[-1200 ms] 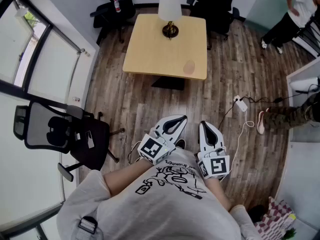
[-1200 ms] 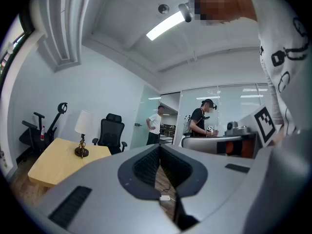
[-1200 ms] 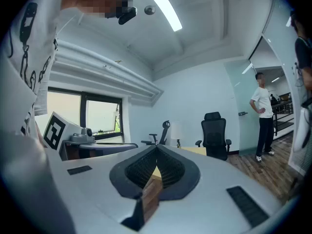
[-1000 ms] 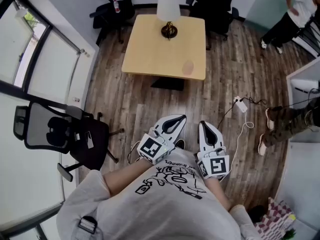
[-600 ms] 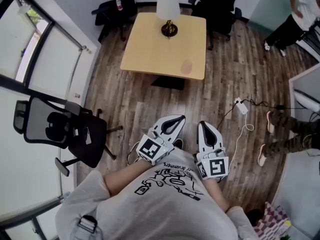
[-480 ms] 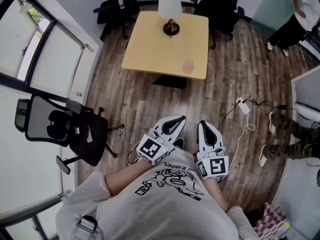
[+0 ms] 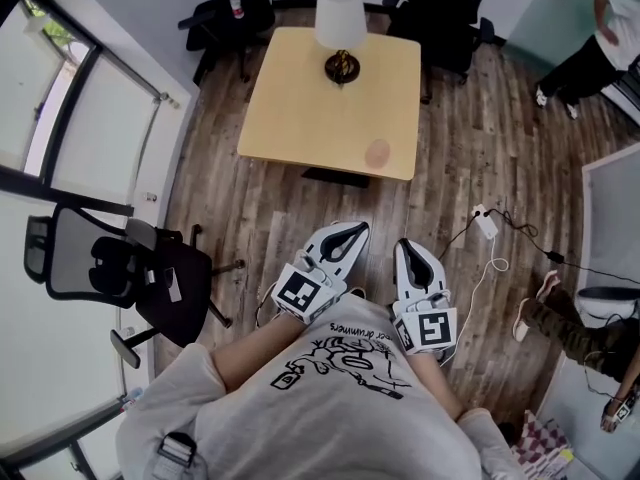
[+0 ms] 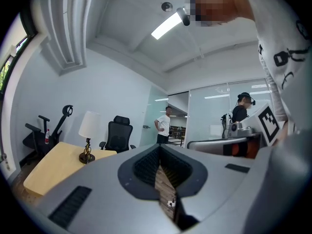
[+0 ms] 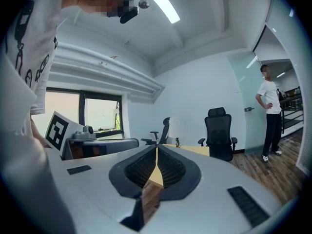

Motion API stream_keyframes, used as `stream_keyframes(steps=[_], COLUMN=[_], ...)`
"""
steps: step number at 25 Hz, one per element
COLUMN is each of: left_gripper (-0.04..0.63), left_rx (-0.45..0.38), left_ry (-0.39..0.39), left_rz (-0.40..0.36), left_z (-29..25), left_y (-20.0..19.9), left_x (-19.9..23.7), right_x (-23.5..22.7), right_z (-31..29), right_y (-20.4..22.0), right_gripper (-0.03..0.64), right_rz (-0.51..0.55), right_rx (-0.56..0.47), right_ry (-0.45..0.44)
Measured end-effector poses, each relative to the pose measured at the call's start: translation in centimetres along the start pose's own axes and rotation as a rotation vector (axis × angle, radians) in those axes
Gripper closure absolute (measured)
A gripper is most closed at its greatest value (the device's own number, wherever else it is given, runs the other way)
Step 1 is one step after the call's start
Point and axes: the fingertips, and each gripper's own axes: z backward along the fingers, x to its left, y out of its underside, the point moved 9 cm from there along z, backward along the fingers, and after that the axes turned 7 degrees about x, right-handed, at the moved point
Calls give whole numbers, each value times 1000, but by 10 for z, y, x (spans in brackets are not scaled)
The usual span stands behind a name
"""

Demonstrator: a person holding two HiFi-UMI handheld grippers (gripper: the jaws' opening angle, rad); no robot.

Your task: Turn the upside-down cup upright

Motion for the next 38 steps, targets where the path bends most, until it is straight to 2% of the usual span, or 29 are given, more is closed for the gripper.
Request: stream_keyframes(steps=[4,9,17,27,32,38], left_gripper=[586,586,586,586,586,586], left_rx=[-10,-2,12,52,60,120], left_ry=[24,71,120,123,142,158], left_rz=[12,-10,8,10,14,17], left_z=[-32,-62,-101,-146,-163,-177], left_y=[-17,-33,-36,-7,23,61], left_x=[50,103,149,166,174,186], right_x=[-20,-37,-70,-124,-137,-146], right_z=[-52,-111,-157,-187,-202,-224], right_y=[-24,-45,-47,-12,22,54], right_gripper=[591,592,592,591,589,586], right_rz=[25,33,37,58,47,17], right_rx=[-7,-11,2,34,72,74], right_ry=[14,35,68,-27,-49,-51])
